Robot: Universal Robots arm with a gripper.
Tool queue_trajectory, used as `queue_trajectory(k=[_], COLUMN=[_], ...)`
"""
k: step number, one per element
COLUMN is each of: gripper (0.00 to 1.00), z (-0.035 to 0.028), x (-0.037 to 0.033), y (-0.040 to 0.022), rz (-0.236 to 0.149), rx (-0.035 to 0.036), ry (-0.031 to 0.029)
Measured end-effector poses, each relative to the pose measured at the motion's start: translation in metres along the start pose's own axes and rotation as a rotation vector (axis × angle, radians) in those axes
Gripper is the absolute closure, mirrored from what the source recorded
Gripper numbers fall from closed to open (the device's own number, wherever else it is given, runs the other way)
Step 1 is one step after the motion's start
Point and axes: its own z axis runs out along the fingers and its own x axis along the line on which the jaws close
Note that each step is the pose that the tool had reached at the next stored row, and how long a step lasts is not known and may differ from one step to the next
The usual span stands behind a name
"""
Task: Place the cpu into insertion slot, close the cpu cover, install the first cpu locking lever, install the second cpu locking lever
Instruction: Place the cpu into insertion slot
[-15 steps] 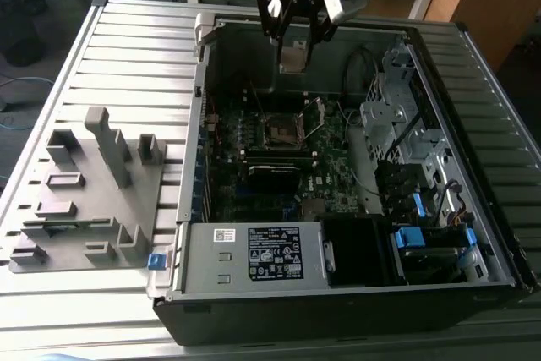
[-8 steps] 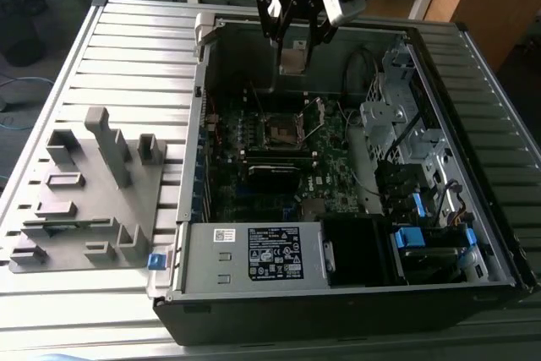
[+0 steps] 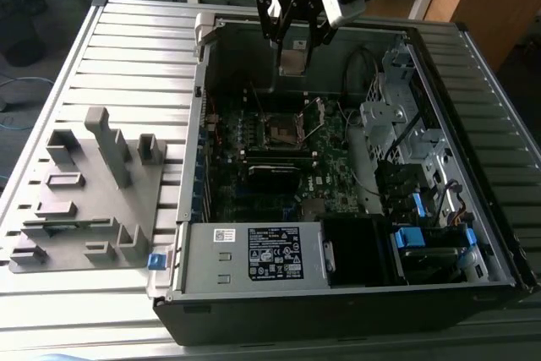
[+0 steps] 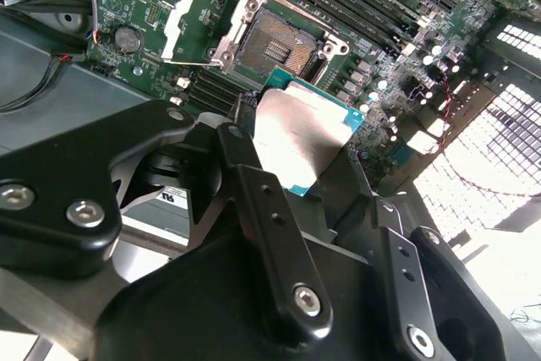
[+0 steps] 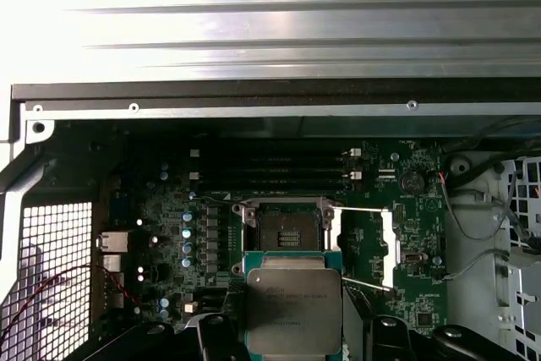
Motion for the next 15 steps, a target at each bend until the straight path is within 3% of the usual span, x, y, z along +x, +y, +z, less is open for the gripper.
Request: queue_trajectory(k=[6, 12, 15], gripper=[0.46, 0.46, 0.46], z=[0.0006, 0.0086, 0.0095], x=[0.0000, -0.0001, -0.0001], y=[0.0000, -0.0008, -0.0009], rz=[0.000, 0.000, 0.000], rx=[-0.0003, 0.0000, 0.0003], ry=[-0.0001, -0.0003, -0.0002])
